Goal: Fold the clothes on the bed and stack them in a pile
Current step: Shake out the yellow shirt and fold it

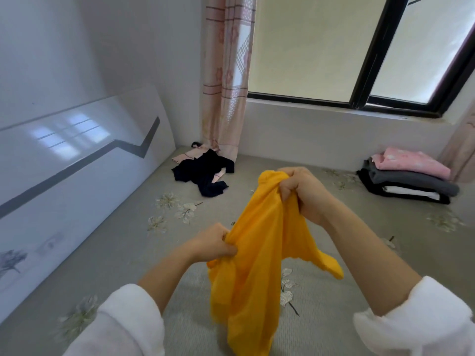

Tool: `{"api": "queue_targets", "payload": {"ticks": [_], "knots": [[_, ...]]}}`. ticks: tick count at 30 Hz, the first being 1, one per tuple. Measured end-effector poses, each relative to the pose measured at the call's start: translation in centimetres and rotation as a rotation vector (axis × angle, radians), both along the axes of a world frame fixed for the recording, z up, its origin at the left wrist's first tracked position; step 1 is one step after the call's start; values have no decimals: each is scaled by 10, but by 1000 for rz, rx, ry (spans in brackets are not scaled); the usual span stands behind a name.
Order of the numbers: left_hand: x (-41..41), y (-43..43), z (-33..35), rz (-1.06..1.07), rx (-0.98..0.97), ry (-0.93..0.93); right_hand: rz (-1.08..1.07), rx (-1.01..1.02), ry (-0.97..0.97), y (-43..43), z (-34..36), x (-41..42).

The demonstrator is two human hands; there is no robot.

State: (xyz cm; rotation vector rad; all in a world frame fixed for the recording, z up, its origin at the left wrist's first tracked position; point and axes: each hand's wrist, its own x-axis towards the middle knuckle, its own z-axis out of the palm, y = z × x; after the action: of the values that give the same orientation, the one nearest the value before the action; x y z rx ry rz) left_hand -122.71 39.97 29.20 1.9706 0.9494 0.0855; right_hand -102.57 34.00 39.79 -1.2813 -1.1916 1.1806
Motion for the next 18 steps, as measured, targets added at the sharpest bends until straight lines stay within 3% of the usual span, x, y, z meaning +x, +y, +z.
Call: {"api": "queue_targets", "payload": {"ticks": [5, 9, 12, 18], "knots": [[-16, 8, -21, 148, -22, -53, -204, 53, -46, -13, 16, 25], [-29, 20, -10, 265, -64, -213, -396, 9, 81, -29, 0, 55], [-29, 24, -1, 252, -12, -231, -444, -58, 133, -40, -12, 69], [-15, 21, 24, 265, 7, -296, -560, -130, -51, -51, -28, 95]]}}
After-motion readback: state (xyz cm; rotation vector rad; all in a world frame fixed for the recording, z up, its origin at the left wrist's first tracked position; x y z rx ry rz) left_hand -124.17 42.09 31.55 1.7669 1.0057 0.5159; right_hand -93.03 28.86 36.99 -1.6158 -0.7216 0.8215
